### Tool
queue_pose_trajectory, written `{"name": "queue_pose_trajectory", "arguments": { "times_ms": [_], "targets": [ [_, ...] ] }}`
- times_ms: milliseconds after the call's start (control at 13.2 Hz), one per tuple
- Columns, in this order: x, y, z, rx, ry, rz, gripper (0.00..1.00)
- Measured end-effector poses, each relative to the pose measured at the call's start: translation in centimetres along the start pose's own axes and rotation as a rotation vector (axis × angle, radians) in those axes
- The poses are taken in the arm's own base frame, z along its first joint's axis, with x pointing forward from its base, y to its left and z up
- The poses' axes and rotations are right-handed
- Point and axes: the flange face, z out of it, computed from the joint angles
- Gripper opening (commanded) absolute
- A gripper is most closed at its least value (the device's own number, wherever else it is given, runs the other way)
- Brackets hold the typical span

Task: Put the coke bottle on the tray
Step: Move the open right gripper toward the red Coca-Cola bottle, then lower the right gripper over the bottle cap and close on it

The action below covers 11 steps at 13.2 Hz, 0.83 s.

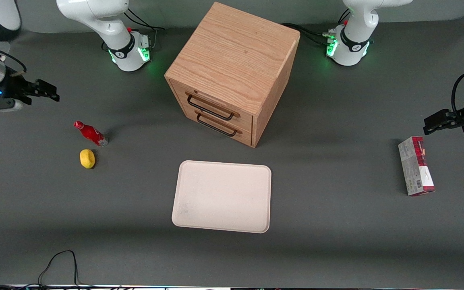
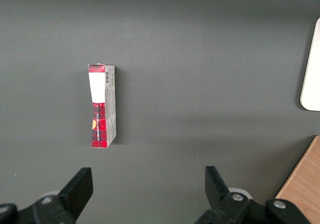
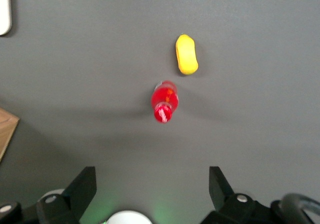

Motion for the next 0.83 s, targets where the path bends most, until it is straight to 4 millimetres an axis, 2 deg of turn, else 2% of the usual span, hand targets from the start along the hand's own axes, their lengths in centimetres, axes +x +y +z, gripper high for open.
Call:
{"name": "queue_pose_trajectory", "arguments": {
  "times_ms": [228, 379, 607, 834],
  "targets": [
    [1.1, 0.0, 7.2, -0.011, 0.018, 0.001, 1.0],
    [1.5, -0.2, 10.7, -0.019, 0.023, -0.004, 1.0],
    [1.6, -0.4, 13.6, -0.025, 0.02, -0.009, 1.0],
    [1.4, -0.2, 14.3, -0.024, 0.011, -0.007, 1.0]
  ]
}}
